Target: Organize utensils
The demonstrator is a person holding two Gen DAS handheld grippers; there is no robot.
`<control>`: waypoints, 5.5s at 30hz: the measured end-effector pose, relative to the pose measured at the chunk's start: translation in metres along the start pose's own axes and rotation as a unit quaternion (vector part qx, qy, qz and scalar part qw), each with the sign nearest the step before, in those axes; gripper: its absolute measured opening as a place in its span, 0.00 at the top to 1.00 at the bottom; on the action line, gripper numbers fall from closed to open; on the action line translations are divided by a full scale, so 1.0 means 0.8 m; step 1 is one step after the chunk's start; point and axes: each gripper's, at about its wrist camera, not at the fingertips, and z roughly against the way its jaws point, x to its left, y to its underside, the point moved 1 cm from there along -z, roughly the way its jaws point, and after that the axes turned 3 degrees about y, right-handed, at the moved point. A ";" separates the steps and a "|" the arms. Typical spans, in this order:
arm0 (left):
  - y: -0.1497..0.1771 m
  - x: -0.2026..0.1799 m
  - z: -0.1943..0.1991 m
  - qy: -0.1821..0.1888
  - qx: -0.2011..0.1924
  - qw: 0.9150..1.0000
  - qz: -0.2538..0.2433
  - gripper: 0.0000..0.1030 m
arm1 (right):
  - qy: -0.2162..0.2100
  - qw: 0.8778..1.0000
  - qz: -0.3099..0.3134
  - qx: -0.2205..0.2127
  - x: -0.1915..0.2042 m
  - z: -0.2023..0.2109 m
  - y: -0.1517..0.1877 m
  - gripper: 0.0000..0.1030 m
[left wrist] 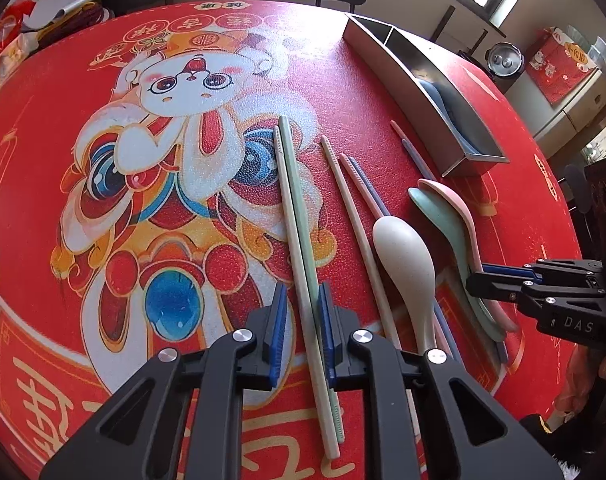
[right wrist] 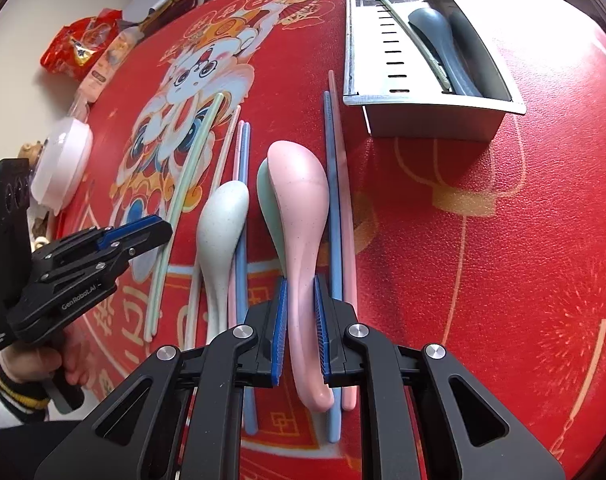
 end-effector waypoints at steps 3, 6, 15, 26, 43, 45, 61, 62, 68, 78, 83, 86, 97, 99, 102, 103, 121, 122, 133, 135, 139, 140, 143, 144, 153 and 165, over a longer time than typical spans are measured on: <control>0.004 0.001 0.002 -0.002 0.001 1.000 0.004 0.87 | 0.010 1.000 0.000 0.000 -0.002 0.002 -0.001 0.86; 0.008 0.004 0.005 -0.003 0.001 1.000 0.008 0.87 | 0.018 1.000 0.002 -0.002 -0.003 0.003 -0.001 0.86; 0.012 0.006 0.007 -0.007 0.001 1.000 0.010 0.87 | 0.046 0.999 -0.003 -0.013 -0.010 0.007 -0.003 0.86; 0.012 0.015 0.012 -0.012 0.007 1.000 0.023 0.90 | 0.051 0.998 -0.018 -0.025 -0.021 0.014 -0.005 0.88; -0.011 0.023 0.003 -0.030 0.008 0.999 0.016 0.92 | 0.001 0.998 -0.058 -0.006 -0.030 0.005 -0.002 0.92; -0.012 0.021 0.002 -0.035 0.007 0.999 0.009 0.92 | 0.000 0.998 -0.057 -0.006 -0.030 0.005 -0.002 0.92; 0.008 0.026 0.008 -0.014 0.007 0.999 0.037 0.94 | 0.016 0.999 -0.037 -0.012 -0.024 -0.002 -0.008 0.93; 0.008 0.026 0.008 -0.015 0.007 0.999 0.036 0.94 | 0.022 0.999 -0.032 -0.012 -0.021 -0.002 -0.009 0.93; 0.007 0.021 0.007 -0.025 0.000 1.000 0.019 0.93 | 0.015 0.999 -0.039 -0.013 -0.025 -0.002 -0.008 0.93; 0.002 0.032 0.004 -0.004 0.005 1.000 0.028 0.94 | -0.001 0.999 -0.049 -0.017 -0.030 -0.001 -0.006 0.93; 0.005 0.042 0.012 0.011 0.000 0.998 0.063 0.95 | -0.022 0.998 -0.051 -0.015 -0.028 0.004 -0.004 0.93; 0.007 0.043 0.029 0.012 -0.015 0.998 0.065 0.95 | -0.034 0.998 -0.051 -0.024 -0.026 0.012 -0.004 0.93; -0.016 0.025 0.079 0.041 -0.061 0.994 0.081 0.95 | -0.065 0.994 -0.082 -0.044 -0.034 0.029 -0.009 0.93; -0.024 0.018 0.080 0.045 -0.063 0.994 0.081 0.95 | -0.070 0.992 -0.087 -0.052 -0.038 0.037 -0.011 0.93; -0.038 0.006 0.079 0.054 -0.064 0.993 0.078 0.95 | -0.074 0.990 -0.096 -0.066 -0.044 0.049 -0.016 0.93; -0.044 0.001 0.078 0.057 -0.064 0.993 0.075 0.95 | -0.077 0.989 -0.101 -0.071 -0.046 0.053 -0.017 0.93; -0.209 -0.110 -0.020 0.122 -0.069 0.987 0.079 0.95 | -0.030 0.984 -0.126 -0.121 -0.122 0.099 -0.108 0.93; -0.217 -0.110 -0.029 0.123 -0.066 0.986 0.089 0.95 | -0.027 0.984 -0.126 -0.120 -0.126 0.097 -0.116 0.93; -0.265 -0.112 -0.101 0.100 -0.033 0.987 0.122 0.95 | 0.003 0.988 -0.113 -0.103 -0.138 0.061 -0.178 0.93; -0.266 -0.107 -0.107 0.098 -0.029 0.987 0.128 0.95 | 0.004 0.989 -0.109 -0.100 -0.136 0.056 -0.183 0.93; -0.268 -0.107 -0.115 0.098 -0.020 0.987 0.126 0.95 | 0.016 0.990 -0.101 -0.093 -0.128 0.046 -0.190 0.93; -0.269 -0.107 -0.115 0.097 -0.019 0.987 0.124 0.95 | 0.023 0.991 -0.098 -0.092 -0.125 0.044 -0.192 0.93; -0.273 -0.109 -0.106 0.101 -0.027 0.989 0.110 0.94 | 0.034 0.991 -0.096 -0.086 -0.122 0.039 -0.193 0.93; -0.274 -0.109 -0.100 0.100 -0.032 0.989 0.103 0.94 | 0.036 0.991 -0.096 -0.085 -0.121 0.037 -0.194 0.92; -0.269 -0.083 -0.030 0.060 -0.079 0.993 0.068 0.91 | 0.027 0.992 -0.097 -0.080 -0.104 0.045 -0.186 0.91; -0.168 -0.032 0.036 0.025 -0.077 0.996 0.050 0.78 | 0.002 0.992 -0.091 -0.084 -0.078 0.070 -0.113 0.91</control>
